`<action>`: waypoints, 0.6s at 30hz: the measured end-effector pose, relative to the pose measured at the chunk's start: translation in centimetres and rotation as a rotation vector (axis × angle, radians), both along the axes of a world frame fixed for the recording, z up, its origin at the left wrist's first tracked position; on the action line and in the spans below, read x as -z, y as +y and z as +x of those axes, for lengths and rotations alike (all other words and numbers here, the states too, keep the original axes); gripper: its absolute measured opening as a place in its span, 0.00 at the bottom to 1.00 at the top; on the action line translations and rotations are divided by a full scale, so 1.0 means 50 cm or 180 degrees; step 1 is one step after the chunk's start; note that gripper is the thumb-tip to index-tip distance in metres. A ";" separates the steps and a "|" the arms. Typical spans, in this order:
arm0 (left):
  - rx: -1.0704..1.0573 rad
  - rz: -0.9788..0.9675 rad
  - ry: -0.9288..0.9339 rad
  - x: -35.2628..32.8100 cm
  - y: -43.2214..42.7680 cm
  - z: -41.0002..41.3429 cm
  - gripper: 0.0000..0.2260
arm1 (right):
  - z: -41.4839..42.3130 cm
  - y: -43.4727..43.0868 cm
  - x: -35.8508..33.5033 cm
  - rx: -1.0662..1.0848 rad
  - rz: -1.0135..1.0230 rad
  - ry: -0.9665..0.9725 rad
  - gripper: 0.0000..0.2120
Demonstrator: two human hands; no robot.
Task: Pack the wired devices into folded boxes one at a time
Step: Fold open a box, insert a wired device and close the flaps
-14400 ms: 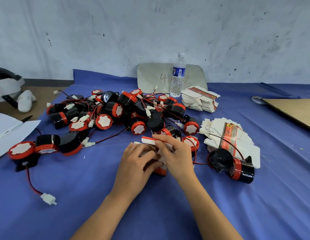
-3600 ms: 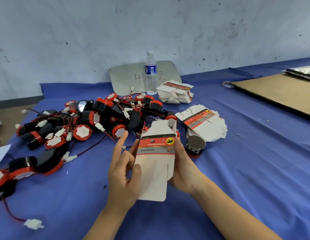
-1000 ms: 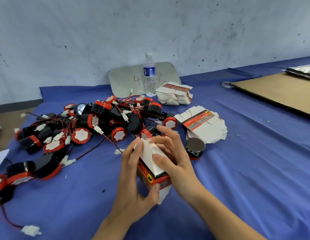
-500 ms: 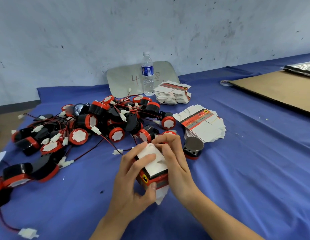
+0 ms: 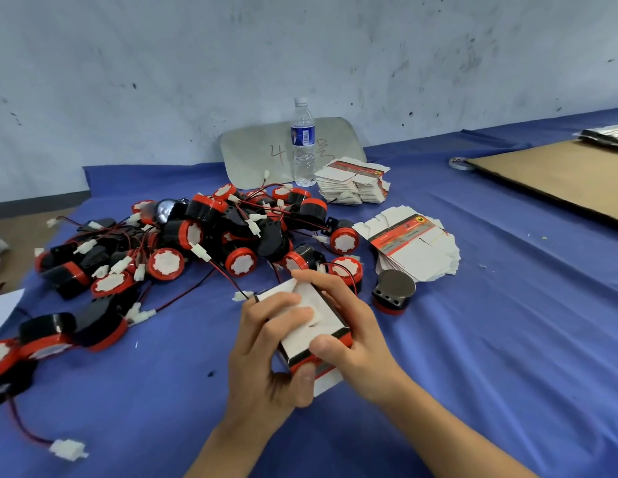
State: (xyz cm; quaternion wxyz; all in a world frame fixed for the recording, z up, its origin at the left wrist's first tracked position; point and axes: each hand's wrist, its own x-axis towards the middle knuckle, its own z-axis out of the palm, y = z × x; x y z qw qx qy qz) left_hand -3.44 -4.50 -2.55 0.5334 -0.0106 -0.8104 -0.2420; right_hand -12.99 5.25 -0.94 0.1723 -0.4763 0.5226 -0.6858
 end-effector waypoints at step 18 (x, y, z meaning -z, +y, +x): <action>0.0311 0.0118 0.0080 0.000 -0.003 0.003 0.20 | 0.005 -0.002 -0.002 -0.0018 -0.0241 0.0163 0.30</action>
